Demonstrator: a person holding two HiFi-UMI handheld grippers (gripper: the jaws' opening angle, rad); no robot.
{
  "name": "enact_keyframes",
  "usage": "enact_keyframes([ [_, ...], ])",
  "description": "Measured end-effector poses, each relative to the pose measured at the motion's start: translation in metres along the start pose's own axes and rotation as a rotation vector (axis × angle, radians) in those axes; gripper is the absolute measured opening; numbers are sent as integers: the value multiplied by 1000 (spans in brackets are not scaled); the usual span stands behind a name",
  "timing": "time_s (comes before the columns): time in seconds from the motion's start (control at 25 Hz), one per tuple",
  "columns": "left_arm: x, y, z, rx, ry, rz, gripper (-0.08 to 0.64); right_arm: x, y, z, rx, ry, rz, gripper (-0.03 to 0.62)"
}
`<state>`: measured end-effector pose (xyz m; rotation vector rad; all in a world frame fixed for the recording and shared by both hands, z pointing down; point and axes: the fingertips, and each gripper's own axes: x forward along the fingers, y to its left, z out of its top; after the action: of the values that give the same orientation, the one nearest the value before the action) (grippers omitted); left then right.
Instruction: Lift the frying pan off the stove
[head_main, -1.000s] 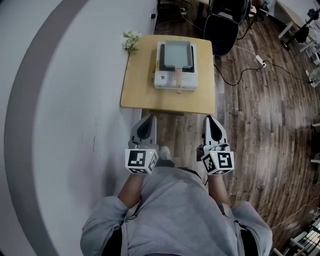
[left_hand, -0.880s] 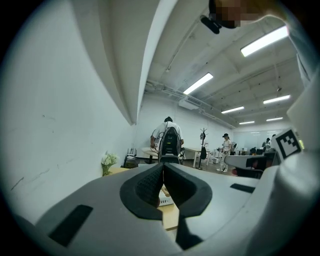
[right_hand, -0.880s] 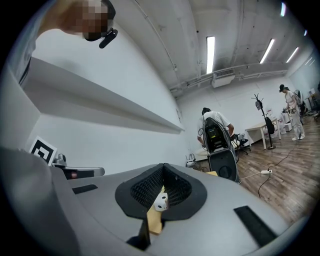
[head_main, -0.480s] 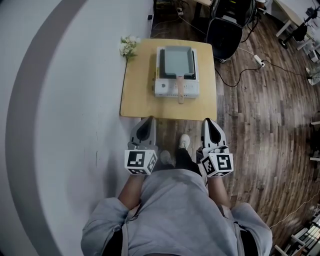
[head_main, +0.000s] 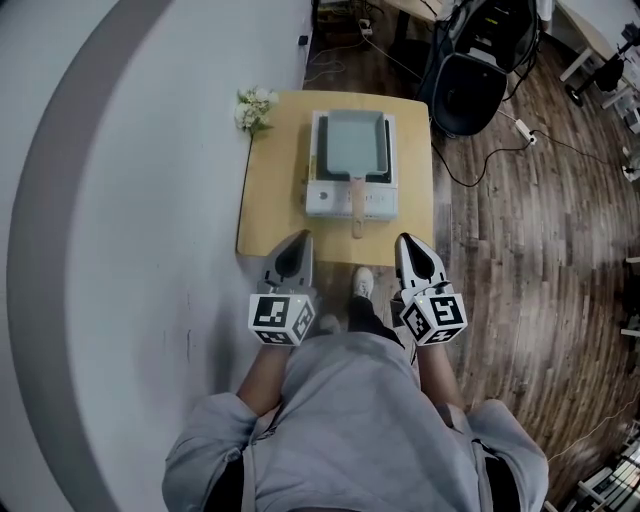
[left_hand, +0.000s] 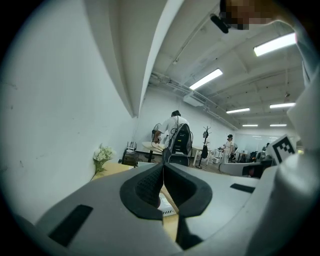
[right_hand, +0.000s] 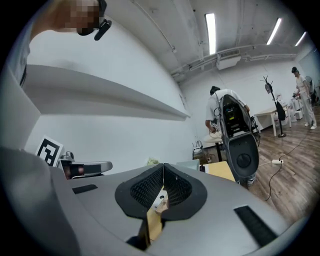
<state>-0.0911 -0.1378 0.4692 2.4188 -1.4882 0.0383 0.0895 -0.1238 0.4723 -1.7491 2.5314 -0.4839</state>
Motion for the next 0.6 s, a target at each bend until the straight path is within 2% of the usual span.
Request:
enact_keyframes([
  [0.12, 23, 3, 7, -24, 4, -4, 3, 22, -12, -8, 15, 69, 24, 0],
  [0.24, 47, 8, 12, -37, 9, -9, 3, 42, -22, -7, 13, 94, 40, 0],
  [0.36, 69, 6, 5, -72, 62, -59, 5, 59, -29, -13, 45, 145, 74, 1],
  [0.4, 75, 5, 1, -97, 85, -82, 5, 65, -31, -17, 73, 173, 94, 20],
  [0.44, 81, 3, -4, -125, 108, -106, 10, 70, -32, -22, 103, 198, 113, 68],
  [0.48, 87, 2, -8, -154, 131, -132, 36, 74, -33, -26, 130, 220, 130, 86],
  [0.52, 92, 1, -14, -182, 156, -159, 127, 78, -34, -31, 150, 236, 143, 86],
  [0.56, 97, 1, -19, -208, 177, -182, 164, 82, -34, -35, 167, 251, 154, 92],
  [0.6, 102, 3, -23, -233, 193, -199, 164, 87, -35, -40, 186, 263, 165, 94],
])
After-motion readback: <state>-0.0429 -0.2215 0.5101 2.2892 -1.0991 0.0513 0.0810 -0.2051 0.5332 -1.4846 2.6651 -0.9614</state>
